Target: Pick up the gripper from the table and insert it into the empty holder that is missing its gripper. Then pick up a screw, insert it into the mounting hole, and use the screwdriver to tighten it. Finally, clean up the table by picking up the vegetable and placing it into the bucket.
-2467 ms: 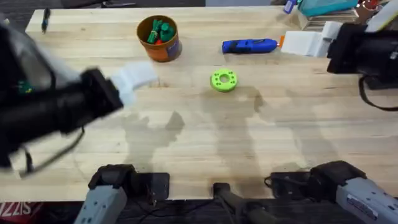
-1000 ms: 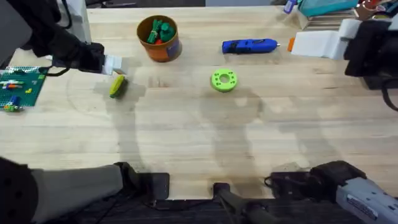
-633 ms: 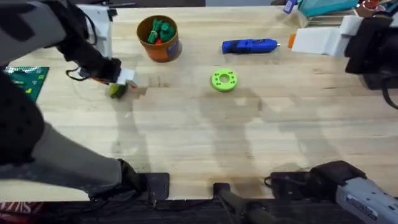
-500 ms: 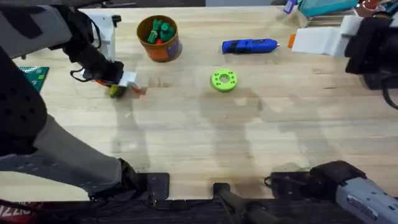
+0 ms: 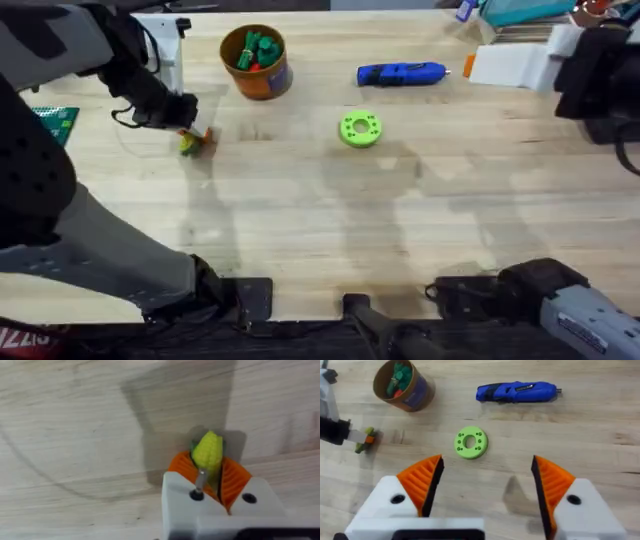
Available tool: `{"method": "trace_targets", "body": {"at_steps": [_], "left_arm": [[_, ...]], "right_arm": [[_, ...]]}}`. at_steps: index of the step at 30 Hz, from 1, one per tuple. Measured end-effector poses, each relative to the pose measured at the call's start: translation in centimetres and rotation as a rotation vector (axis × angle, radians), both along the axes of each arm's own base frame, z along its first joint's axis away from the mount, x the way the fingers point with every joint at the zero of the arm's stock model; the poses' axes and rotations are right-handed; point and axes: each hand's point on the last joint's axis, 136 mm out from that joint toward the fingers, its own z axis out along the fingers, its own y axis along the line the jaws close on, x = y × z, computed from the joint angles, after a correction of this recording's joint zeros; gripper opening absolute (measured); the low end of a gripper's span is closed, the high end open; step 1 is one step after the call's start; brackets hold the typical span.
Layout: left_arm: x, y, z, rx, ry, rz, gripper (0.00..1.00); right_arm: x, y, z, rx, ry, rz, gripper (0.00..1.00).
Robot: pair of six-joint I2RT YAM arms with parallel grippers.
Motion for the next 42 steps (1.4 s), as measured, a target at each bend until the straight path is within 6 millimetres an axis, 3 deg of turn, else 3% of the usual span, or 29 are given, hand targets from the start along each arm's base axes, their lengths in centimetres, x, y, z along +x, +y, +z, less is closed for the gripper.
{"method": "trace_targets", "body": {"at_steps": [2, 3, 6, 13, 20, 25, 27, 29, 31, 33, 42], "left_arm": [[0.6, -0.5, 0.6, -0.018, -0.001, 0.006, 0.036], [3.0, -1.3, 2.8, -0.028, -0.05, 0.005, 0.036], [6.1, -2.1, 6.2, -0.022, -0.146, 0.002, 0.036], [12.1, -5.5, 13.5, -0.079, -0.384, -0.031, 0.036], [14.5, -9.7, 15.1, -0.159, -0.488, -0.092, 0.036], [15.8, -10.5, 13.4, -0.194, -0.477, -0.056, 0.036], [15.9, -10.4, 12.2, -0.201, -0.448, -0.037, 0.176], [15.8, -10.3, 11.0, -0.206, -0.417, -0.023, 0.417], [15.8, -10.3, 10.4, -0.212, -0.398, -0.007, 0.723], [15.8, -10.3, 10.3, -0.216, -0.393, 0.004, 0.917], [14.9, -10.4, 10.3, -0.219, -0.363, 0.013, 0.95]], "right_arm": [[0.0, 0.0, 0.0, 0.0, 0.0, 0.0, 0.993], [0.0, 0.0, 0.0, 0.0, 0.0, 0.0, 0.994], [0.0, 0.0, 0.0, 0.0, 0.0, 0.0, 0.994], [0.0, 0.0, 0.0, 0.0, 0.0, 0.0, 0.994], [0.0, 0.0, 0.0, 0.0, 0.0, 0.0, 0.993], [0.0, 0.0, 0.0, 0.0, 0.0, 0.0, 0.993], [0.0, 0.0, 0.0, 0.0, 0.0, 0.0, 0.993], [0.0, 0.0, 0.0, 0.0, 0.0, 0.0, 0.993], [0.0, 0.0, 0.0, 0.0, 0.0, 0.0, 0.993], [0.0, 0.0, 0.0, 0.0, 0.0, 0.0, 0.993], [0.0, 0.0, 0.0, 0.0, 0.001, 0.0, 0.993]]}}
